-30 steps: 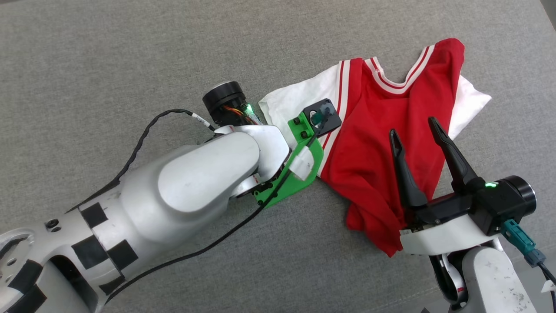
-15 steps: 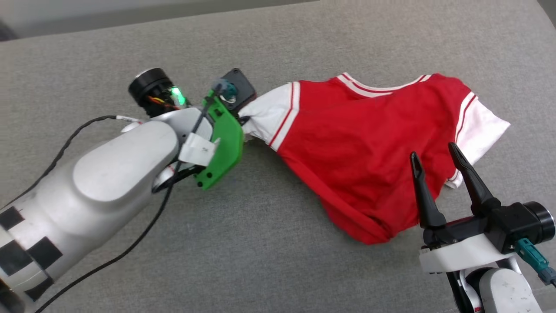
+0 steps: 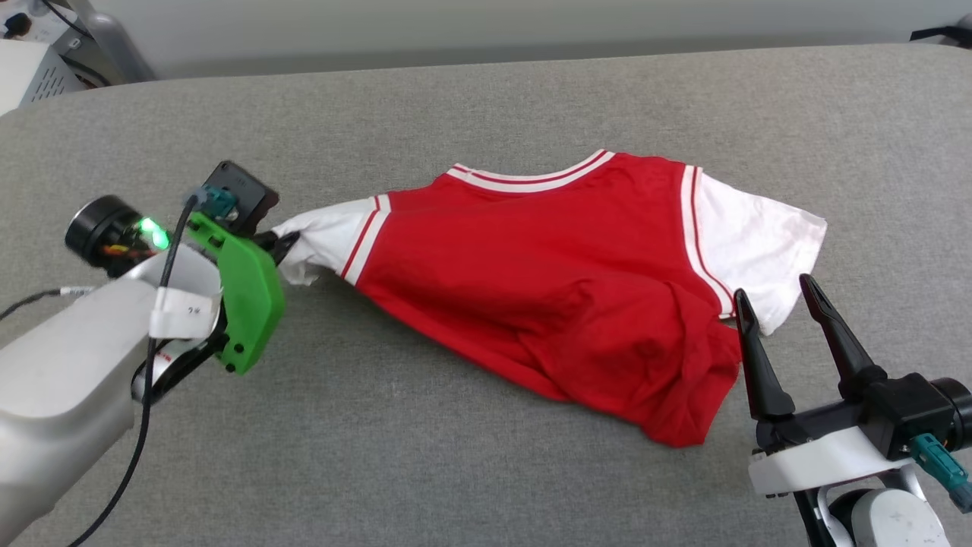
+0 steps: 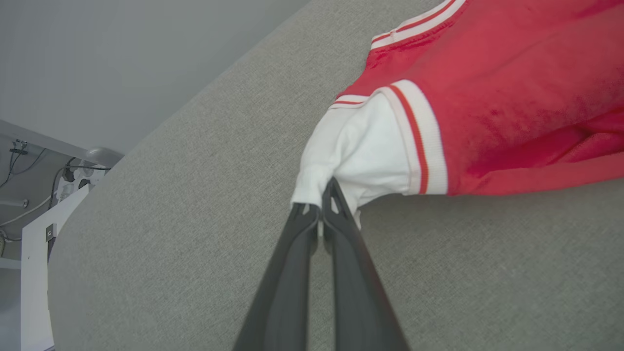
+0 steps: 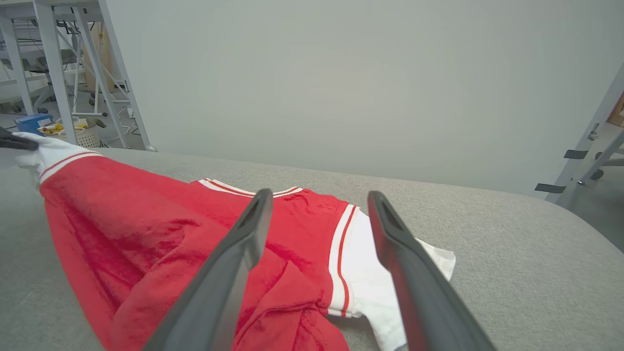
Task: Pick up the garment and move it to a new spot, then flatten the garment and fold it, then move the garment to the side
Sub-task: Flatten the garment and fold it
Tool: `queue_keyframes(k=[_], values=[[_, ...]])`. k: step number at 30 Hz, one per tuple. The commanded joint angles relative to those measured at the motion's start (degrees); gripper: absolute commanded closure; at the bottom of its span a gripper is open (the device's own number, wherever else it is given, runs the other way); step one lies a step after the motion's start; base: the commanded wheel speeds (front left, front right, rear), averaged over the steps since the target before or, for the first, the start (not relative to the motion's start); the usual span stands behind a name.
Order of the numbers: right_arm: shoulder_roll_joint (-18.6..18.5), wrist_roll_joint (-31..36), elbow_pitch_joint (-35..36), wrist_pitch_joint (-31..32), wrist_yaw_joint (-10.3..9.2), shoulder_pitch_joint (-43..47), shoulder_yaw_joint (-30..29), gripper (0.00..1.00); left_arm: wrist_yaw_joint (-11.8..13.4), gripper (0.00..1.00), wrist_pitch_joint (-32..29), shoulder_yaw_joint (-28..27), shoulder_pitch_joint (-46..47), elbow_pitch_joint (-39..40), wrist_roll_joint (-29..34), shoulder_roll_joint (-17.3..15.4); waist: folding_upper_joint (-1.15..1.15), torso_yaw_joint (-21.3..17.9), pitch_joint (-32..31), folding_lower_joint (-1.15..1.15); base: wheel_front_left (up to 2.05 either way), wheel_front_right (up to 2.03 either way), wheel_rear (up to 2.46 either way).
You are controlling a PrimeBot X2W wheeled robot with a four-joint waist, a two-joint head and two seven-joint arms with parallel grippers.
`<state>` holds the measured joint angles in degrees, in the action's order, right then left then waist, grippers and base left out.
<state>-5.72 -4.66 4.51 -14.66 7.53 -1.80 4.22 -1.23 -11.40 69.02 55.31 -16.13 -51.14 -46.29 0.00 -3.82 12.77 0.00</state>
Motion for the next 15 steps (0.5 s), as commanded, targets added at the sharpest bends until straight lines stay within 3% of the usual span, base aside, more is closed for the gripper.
queue_keyframes(k=[1, 7, 15], values=[[-0.27, 0.54, -0.36, -0.34, -0.04, 0.99, -0.34, 0.0, 0.94, 1.0, 0.75, -0.25, -2.27, 0.07, -1.2, -0.88, 0.0, 0.54, -0.59, 0.0, 0.0, 0.0, 0.0], [-0.46, 0.59, -1.31, -0.34, -0.04, 1.66, -1.99, 0.0, 2.8, 1.0, 2.8, 0.22, -9.44, -1.73, -4.62, -1.73, 0.0, 0.52, -0.47, 0.0, 0.0, 0.0, 0.0], [-1.23, 0.14, -3.47, -0.34, -0.04, 1.54, -3.91, 0.0, 2.18, 1.0, 5.21, 1.41, -17.4, -7.66, -8.61, 4.22, 0.0, 0.6, -1.06, 0.0, 0.0, 0.0, 0.0]])
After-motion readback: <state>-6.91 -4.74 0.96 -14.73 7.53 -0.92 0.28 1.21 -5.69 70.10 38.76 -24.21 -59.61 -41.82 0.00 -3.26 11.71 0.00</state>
